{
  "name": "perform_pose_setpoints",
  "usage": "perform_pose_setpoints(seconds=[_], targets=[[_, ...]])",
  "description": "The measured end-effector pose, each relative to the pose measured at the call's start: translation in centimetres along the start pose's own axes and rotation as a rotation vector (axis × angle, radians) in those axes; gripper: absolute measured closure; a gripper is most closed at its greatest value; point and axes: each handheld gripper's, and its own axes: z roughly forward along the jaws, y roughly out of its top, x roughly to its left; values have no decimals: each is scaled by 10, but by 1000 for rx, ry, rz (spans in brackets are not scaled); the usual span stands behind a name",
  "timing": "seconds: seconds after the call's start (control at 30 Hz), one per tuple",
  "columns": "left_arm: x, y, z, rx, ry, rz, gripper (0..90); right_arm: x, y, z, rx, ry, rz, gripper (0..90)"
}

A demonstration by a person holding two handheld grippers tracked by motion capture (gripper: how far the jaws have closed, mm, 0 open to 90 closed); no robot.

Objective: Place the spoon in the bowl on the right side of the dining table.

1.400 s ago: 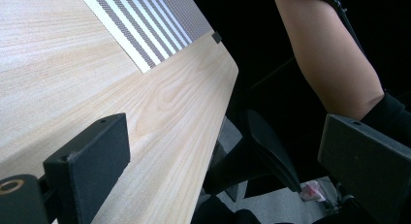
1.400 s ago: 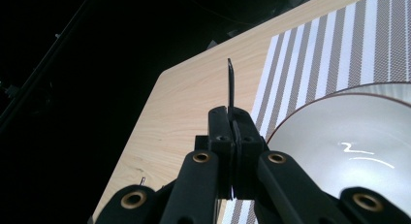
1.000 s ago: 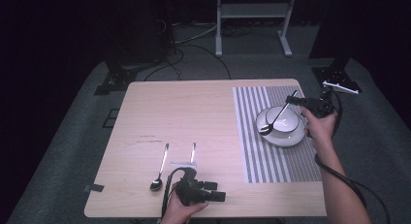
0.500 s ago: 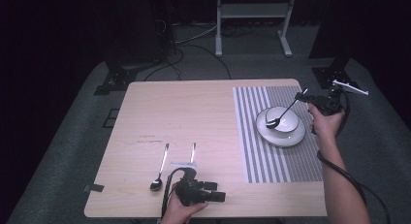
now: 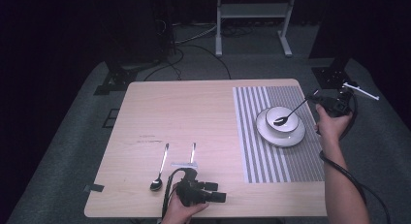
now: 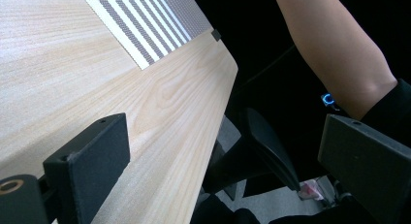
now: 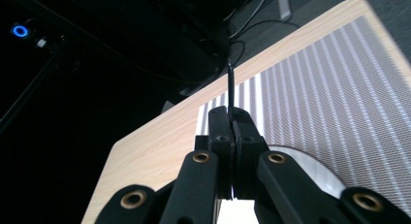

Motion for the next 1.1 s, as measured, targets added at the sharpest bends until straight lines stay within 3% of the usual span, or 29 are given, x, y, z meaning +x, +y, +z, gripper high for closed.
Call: perform_pose_setpoints(seconds=[0.1, 0.5, 0.6, 1.1], targets=[[0, 0, 1, 1, -2, -2, 30, -3, -1, -2, -14, -20, -13, 887], [0, 0, 0, -7, -9, -7, 30, -15, -16, 8, 46, -53, -57, 885], [0, 0, -1, -9, -9, -7, 30, -22, -20, 10, 61, -29, -27, 881], [0, 0, 2, -3, -8, -9, 30, -30, -25, 0, 102, 1, -34, 720]])
